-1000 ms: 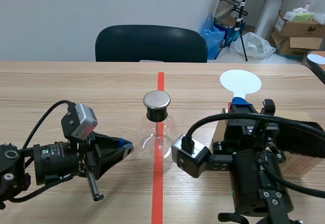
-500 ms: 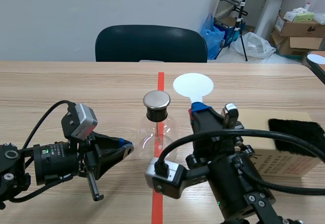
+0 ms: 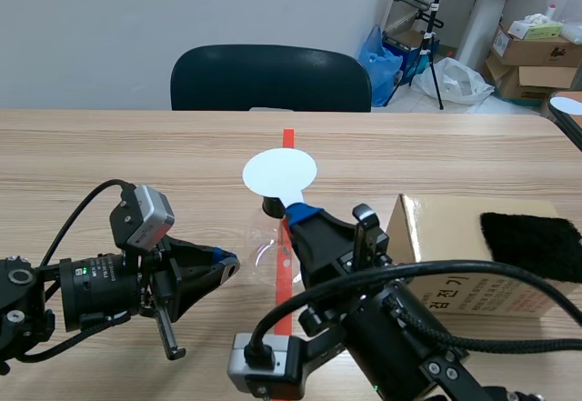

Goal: Do the electroscope experiment

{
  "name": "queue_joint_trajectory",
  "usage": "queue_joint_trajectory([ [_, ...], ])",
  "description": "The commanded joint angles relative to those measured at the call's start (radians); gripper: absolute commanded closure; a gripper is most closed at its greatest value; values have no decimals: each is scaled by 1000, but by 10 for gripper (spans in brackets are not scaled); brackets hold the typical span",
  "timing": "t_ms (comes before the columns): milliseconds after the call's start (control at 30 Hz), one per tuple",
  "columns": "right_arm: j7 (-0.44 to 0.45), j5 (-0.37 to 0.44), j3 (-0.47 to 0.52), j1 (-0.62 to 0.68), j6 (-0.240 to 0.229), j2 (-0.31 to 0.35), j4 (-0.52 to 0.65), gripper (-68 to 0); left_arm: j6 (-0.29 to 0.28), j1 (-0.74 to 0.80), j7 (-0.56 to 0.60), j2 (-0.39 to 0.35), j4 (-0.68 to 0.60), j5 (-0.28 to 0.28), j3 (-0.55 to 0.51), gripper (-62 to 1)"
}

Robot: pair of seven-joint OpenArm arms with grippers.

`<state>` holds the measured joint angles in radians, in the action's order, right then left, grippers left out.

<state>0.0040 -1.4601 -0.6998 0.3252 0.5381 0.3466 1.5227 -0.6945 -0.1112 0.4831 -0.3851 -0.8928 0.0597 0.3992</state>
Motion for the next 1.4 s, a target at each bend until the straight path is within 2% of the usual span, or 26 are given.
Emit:
queue_joint_trajectory([
  [0, -3, -1, 6, -10, 14, 11, 17, -10, -2, -8, 15, 2, -23, -14, -7, -29],
  [1200, -5, -1, 6, -10, 14, 11, 16, -10, -2, -8, 24, 3, -23, -14, -7, -30],
  [1367, -15, -1, 6, -10, 14, 11, 16, -10, -2, -8, 95, 3, -23, -14, -7, -29],
])
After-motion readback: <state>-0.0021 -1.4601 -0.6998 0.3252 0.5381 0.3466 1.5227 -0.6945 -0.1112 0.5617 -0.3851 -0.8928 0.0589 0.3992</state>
